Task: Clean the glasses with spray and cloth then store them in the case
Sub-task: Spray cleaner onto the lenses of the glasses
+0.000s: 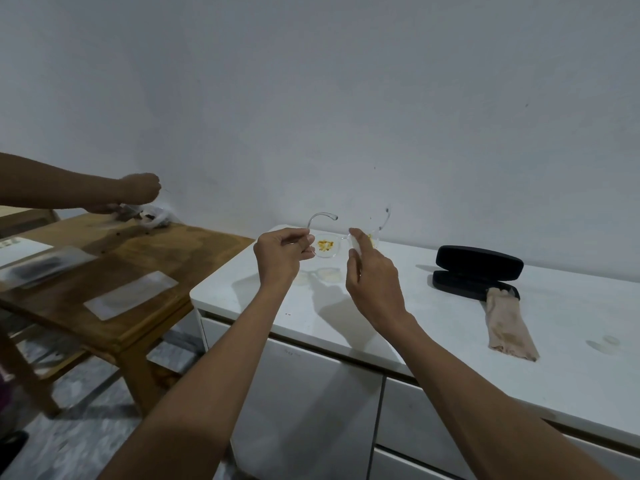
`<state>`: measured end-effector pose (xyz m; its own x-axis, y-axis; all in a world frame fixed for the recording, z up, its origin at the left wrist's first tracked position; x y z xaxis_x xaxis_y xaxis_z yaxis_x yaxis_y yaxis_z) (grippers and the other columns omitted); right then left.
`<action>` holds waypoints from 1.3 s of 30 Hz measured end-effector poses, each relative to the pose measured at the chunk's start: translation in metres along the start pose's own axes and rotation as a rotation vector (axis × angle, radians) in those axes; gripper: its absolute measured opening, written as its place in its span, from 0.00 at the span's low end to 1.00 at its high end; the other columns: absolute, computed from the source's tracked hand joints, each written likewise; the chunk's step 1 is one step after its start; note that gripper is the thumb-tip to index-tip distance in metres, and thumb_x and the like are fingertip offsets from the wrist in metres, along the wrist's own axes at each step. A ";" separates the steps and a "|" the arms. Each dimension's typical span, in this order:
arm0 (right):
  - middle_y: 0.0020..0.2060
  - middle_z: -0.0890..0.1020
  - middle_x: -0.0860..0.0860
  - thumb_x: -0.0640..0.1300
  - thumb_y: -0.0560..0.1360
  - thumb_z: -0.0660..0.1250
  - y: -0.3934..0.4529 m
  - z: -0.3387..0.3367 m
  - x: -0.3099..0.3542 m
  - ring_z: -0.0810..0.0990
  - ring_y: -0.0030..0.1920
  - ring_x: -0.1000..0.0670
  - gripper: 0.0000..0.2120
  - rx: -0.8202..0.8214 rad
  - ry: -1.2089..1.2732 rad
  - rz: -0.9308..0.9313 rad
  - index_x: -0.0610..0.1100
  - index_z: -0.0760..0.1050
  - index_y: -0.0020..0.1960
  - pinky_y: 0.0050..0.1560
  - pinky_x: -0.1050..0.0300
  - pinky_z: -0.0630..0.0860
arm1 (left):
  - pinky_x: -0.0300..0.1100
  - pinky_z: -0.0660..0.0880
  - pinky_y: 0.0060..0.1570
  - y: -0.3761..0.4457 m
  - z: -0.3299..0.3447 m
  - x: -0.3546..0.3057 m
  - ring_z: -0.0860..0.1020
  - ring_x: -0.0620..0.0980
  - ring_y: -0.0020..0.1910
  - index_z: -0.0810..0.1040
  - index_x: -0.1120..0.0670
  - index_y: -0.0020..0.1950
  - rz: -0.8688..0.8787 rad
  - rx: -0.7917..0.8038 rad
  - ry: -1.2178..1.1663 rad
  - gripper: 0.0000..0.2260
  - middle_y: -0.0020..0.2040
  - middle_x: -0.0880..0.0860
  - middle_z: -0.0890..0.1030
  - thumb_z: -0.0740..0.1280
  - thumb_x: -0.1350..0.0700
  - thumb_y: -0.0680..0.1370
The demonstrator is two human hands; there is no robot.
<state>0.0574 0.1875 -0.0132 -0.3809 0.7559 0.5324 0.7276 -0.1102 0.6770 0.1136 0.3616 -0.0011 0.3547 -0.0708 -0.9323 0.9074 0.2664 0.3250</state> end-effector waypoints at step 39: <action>0.27 0.69 0.50 0.35 0.80 0.59 0.014 -0.011 -0.042 0.60 0.23 0.52 0.21 -0.028 0.970 0.646 0.58 0.76 0.63 0.24 0.62 0.56 | 0.44 0.83 0.37 0.013 0.011 -0.016 0.83 0.56 0.31 0.85 0.66 0.49 -0.002 0.066 -0.096 0.07 0.36 0.59 0.85 0.76 0.69 0.72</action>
<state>0.0769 0.1472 -0.0204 -0.2292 -0.2553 0.9393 0.9374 -0.3178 0.1424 0.1225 0.3553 0.0202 0.3700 -0.1637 -0.9145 0.9198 0.2030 0.3358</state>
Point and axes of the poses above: each hand's wrist, its own y-axis towards the middle knuckle, its own z-axis out of the palm, x = y × z, the point moved 4 cm from there along y, towards the middle knuckle
